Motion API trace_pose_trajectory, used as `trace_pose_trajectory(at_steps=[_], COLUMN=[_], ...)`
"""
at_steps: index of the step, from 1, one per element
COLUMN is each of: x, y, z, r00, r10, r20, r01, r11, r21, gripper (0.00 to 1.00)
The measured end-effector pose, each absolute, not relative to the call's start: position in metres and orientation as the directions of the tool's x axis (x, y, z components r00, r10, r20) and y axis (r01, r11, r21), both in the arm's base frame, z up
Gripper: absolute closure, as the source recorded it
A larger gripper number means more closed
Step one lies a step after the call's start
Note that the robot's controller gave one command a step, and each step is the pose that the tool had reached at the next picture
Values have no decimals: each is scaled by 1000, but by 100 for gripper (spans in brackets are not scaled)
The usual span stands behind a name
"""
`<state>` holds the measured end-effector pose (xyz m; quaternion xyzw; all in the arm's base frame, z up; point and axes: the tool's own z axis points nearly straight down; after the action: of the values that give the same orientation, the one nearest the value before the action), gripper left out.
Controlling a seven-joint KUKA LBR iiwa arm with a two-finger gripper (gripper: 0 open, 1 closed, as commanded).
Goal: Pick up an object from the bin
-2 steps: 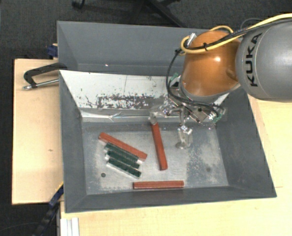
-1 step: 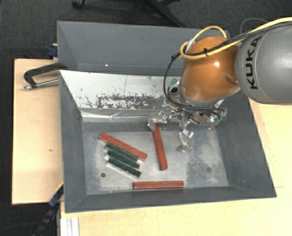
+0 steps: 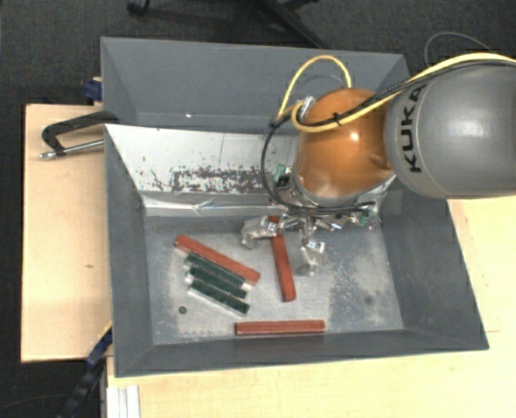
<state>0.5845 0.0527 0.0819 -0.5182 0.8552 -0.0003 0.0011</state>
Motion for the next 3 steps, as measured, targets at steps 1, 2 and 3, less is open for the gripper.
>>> trace_pose_trajectory(at_steps=[1, 2, 3], x=[588, 587, 586], y=[48, 49, 49], z=[71, 71, 74], r00=[-195, -195, -195], r10=[-981, -981, -981], r20=[-5, -5, -4], r01=[-981, -981, -981], r11=[195, 195, 195], r21=[-4, -4, 0], gripper=[100, 100, 100])
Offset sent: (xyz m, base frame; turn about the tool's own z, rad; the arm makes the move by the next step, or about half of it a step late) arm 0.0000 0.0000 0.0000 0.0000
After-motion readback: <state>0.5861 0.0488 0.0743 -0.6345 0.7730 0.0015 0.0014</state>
